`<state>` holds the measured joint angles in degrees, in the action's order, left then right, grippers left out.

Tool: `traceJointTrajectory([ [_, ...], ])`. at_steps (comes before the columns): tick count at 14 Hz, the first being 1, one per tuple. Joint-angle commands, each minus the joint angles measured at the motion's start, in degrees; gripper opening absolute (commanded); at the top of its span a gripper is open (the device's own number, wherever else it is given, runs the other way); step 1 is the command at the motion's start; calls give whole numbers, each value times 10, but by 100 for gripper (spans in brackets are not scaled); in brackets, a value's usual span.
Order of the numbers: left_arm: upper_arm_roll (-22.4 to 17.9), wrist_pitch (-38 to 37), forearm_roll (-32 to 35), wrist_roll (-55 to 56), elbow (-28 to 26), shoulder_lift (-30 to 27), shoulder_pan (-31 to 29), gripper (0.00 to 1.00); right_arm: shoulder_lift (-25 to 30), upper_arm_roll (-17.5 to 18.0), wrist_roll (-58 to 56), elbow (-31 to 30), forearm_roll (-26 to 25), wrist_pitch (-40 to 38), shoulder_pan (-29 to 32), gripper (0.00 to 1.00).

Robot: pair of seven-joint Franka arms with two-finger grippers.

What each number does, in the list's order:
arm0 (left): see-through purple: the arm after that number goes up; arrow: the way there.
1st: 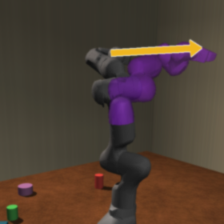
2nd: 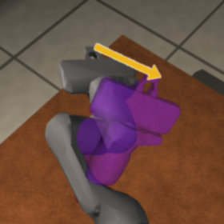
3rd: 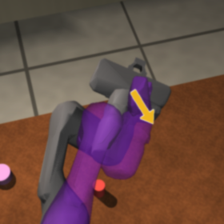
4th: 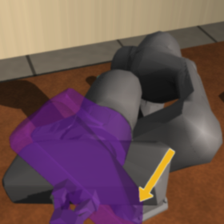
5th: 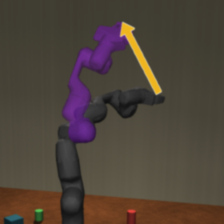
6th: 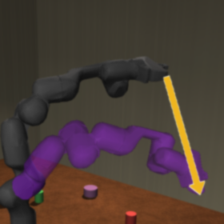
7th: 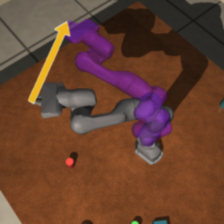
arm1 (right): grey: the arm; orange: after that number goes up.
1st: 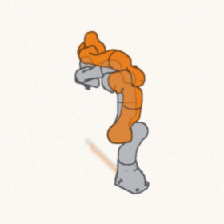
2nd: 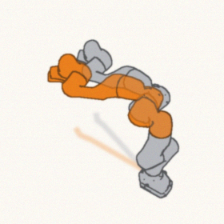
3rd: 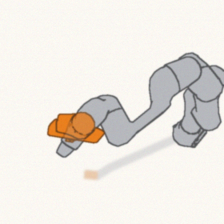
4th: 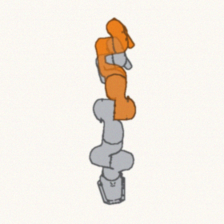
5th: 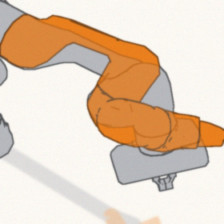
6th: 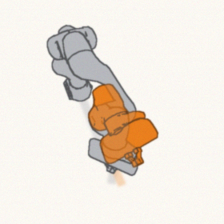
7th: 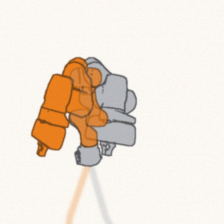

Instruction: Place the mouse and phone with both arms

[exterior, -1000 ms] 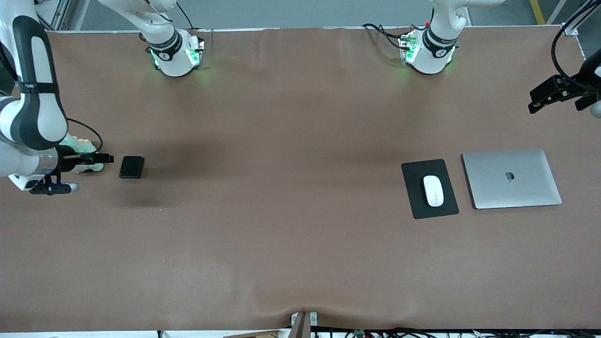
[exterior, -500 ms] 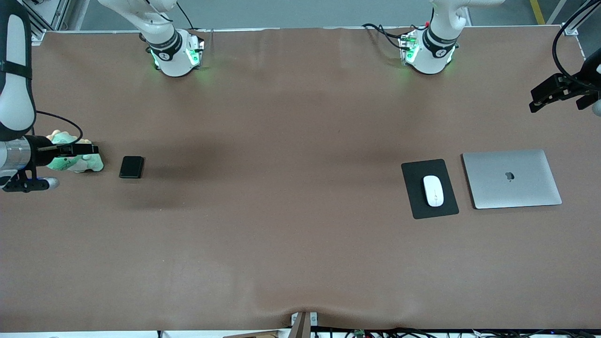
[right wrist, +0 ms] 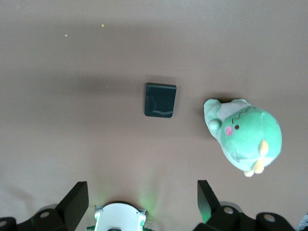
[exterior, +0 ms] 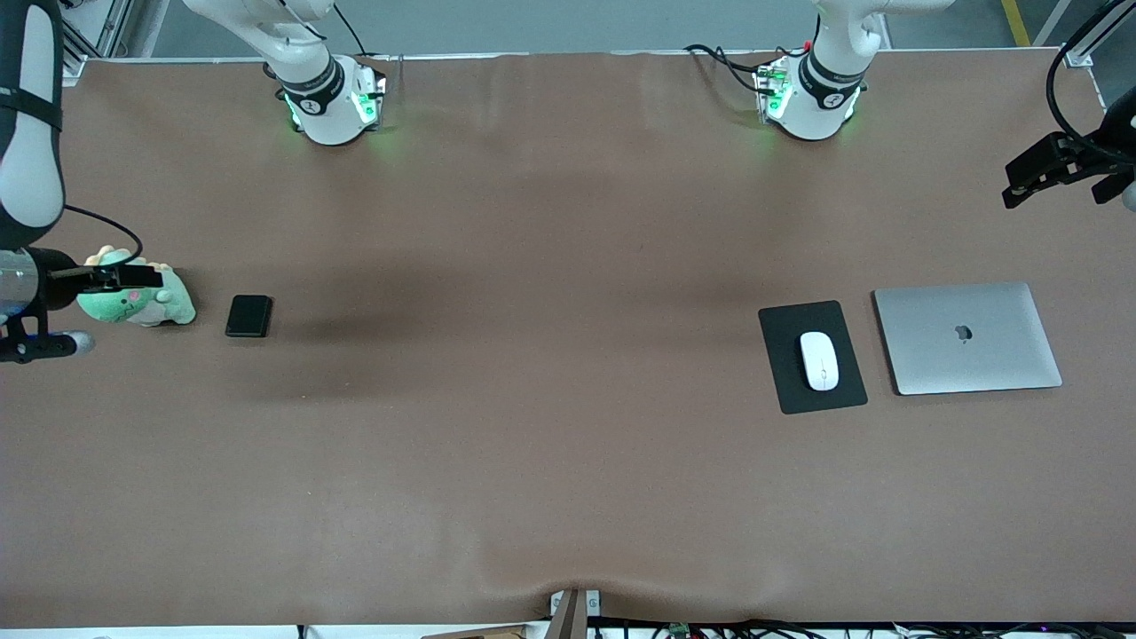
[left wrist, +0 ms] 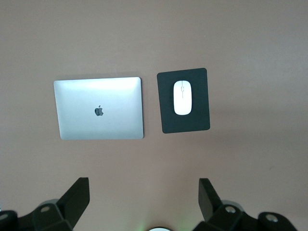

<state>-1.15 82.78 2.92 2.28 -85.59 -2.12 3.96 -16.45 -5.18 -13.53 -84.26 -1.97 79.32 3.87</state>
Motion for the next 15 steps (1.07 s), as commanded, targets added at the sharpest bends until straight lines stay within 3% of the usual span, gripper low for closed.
traceJointTrajectory([
  [1,-3,-10,-10,-14,7,-8,0,100,32,4,3,15,-7,-23,-11,100],
  [6,-2,-10,-11,-13,12,-6,0,100,62,3,-16,55,11,-73,-38,100],
  [8,-1,-11,-11,-12,14,-6,1,100,100,3,-11,54,16,-73,-36,100],
  [15,0,-20,-11,-13,14,-3,3,100,179,5,-11,4,16,-79,-52,100],
])
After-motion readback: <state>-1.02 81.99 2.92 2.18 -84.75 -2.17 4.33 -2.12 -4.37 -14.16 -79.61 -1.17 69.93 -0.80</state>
